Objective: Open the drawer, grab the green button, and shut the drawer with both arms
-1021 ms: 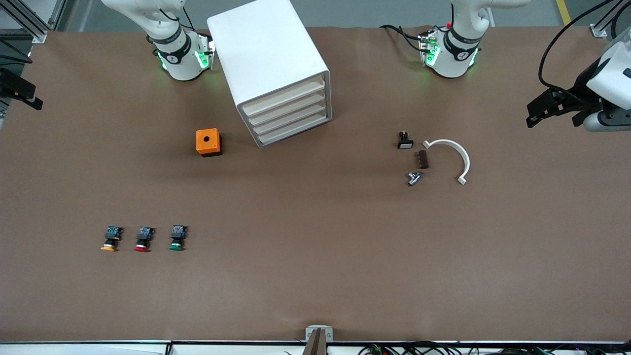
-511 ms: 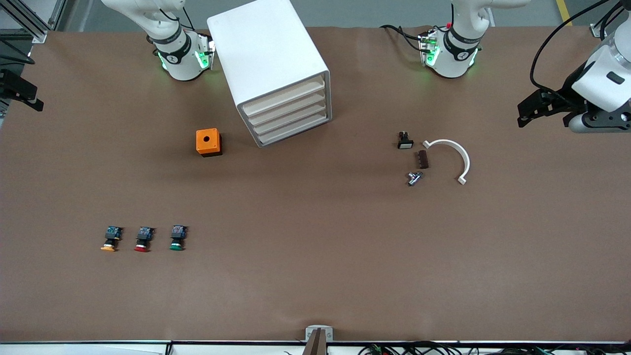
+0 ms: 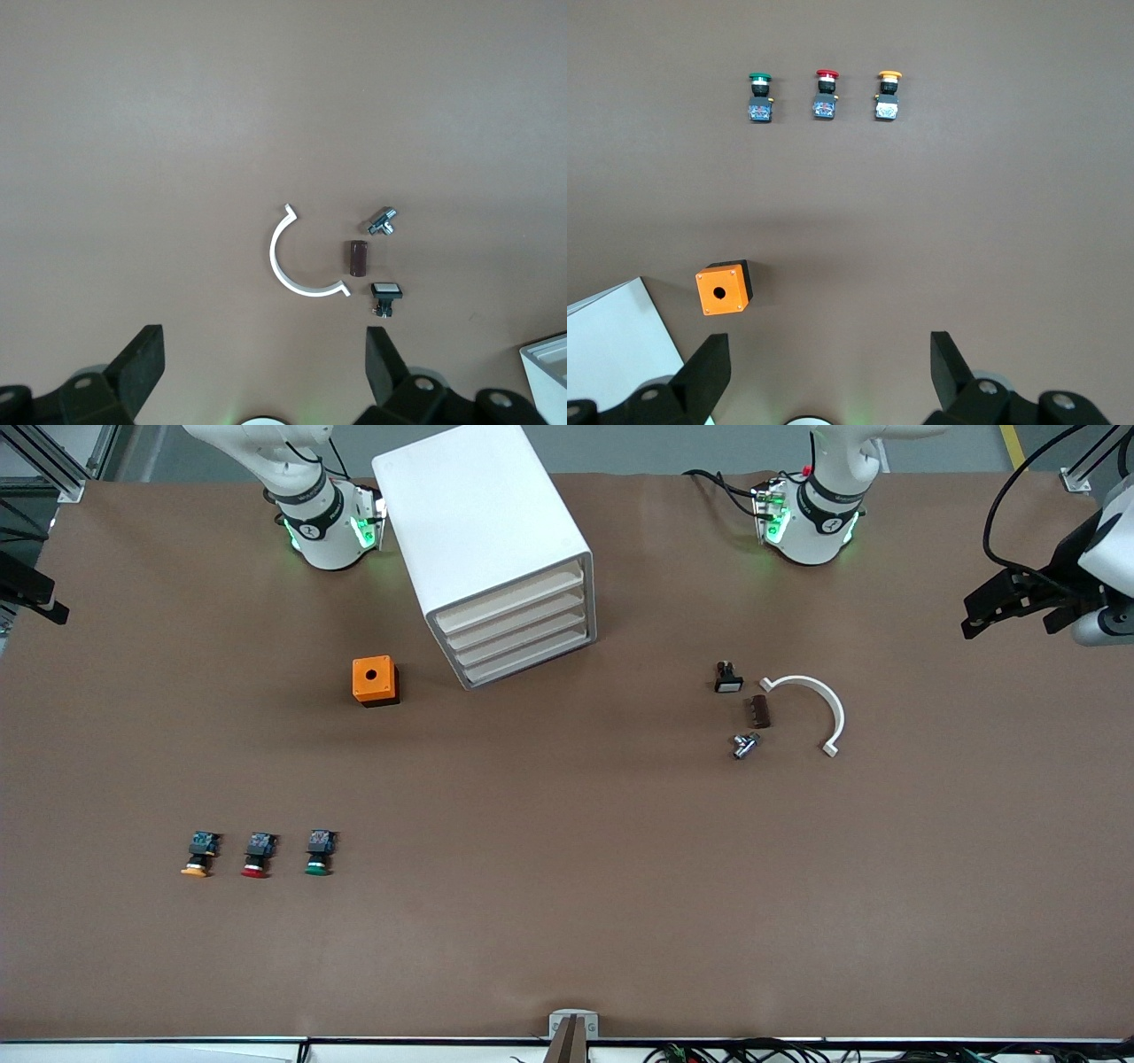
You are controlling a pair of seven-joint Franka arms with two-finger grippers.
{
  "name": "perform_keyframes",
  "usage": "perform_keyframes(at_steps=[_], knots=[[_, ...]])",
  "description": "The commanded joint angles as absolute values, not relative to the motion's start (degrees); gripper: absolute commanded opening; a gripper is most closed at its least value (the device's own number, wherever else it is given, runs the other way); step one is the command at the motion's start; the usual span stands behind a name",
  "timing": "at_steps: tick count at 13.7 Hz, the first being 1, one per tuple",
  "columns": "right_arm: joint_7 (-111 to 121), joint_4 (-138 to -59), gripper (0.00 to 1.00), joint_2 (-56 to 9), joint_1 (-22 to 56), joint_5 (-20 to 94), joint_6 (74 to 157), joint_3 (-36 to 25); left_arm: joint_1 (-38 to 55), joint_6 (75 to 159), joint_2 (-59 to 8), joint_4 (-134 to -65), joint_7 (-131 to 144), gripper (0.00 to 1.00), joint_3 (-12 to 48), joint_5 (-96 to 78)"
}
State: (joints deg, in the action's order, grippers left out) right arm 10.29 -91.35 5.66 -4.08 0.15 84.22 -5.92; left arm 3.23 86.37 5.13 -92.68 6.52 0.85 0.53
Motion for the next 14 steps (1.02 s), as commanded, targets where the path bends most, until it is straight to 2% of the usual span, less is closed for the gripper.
perform_keyframes(at_steps=[1, 14], knots=[[10.8, -92.6, 1.0, 6.9, -5.3, 1.5, 84.5, -5.2, 1.9, 87.1, 7.3, -95.0, 6.2, 1.0, 1.4, 1.6], [10.9, -92.9, 1.0, 6.9, -4.9, 1.3, 83.9, -4.9, 2.6, 85.5, 6.5, -93.3, 3.5, 1.0, 1.9, 2.1]])
